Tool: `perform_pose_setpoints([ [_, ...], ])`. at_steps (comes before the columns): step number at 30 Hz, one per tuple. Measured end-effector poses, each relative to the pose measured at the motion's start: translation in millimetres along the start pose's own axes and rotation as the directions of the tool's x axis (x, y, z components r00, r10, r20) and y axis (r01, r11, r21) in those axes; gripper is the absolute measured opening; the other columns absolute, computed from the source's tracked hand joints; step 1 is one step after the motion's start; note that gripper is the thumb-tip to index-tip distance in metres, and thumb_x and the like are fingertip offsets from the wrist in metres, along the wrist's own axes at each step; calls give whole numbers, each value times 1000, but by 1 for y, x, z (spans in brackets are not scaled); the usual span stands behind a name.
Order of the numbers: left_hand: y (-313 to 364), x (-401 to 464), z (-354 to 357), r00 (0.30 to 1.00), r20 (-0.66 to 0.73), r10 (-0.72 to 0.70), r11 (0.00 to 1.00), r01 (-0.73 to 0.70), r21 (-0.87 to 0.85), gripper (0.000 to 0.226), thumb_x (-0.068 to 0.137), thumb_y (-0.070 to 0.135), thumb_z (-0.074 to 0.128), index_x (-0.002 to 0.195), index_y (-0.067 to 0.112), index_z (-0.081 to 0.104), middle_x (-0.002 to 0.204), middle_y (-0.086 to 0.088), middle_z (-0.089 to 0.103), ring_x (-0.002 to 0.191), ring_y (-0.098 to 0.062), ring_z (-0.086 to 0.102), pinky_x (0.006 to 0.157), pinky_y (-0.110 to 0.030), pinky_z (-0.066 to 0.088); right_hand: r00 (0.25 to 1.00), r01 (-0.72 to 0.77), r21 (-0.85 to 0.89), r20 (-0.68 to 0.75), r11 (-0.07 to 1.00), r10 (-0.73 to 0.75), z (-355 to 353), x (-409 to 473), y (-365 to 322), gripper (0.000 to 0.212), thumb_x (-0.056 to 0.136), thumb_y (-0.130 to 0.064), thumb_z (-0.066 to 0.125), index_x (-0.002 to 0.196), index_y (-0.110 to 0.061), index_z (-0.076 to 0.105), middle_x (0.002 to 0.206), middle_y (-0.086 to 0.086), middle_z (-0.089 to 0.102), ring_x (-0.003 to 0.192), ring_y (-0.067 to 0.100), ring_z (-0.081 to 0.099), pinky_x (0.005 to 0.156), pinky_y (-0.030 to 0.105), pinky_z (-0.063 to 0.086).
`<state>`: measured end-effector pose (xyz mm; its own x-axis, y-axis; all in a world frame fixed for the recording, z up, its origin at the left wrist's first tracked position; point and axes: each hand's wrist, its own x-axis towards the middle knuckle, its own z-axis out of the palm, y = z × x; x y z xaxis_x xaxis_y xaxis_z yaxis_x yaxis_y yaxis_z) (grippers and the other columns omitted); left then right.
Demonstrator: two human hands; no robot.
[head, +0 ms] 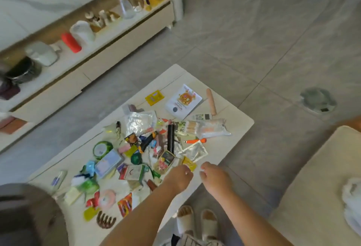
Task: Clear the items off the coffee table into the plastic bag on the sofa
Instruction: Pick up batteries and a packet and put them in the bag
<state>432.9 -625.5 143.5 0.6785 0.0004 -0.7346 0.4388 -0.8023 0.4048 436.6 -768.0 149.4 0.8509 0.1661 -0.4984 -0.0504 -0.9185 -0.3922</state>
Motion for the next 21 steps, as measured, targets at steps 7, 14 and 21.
perform_pose_setpoints([
  [7, -66, -36, 5, 979, -47, -197, 970, 188, -153, 40, 99, 30, 41, 132, 9, 49, 133, -11, 54, 122, -26, 51, 106, -32, 36, 966, 213, -108, 170, 971, -193, 38, 4, -42, 24, 96, -28, 37, 109, -17, 55, 113, 3, 63, 109, 25, 57, 87, 31, 42],
  [14, -129, -77, 33, 914, -85, -397, 870, 345, -352, 36, 97, 33, 43, 126, 16, 55, 126, -6, 60, 113, -22, 56, 94, -29, 46, 898, 375, -106, 290, 921, -332, 80, -1, -82, 33, 97, -31, 39, 125, -19, 51, 115, 1, 64, 107, 23, 59, 86, 33, 46],
  [21, -188, -111, 57, 847, -141, -512, 770, 380, -513, 31, 95, 28, 46, 121, 18, 59, 117, -3, 64, 102, -20, 60, 85, -27, 47, 828, 486, -136, 388, 864, -405, 137, -28, -119, 29, 97, -31, 39, 118, -18, 54, 113, 0, 65, 105, 23, 59, 81, 30, 45],
])
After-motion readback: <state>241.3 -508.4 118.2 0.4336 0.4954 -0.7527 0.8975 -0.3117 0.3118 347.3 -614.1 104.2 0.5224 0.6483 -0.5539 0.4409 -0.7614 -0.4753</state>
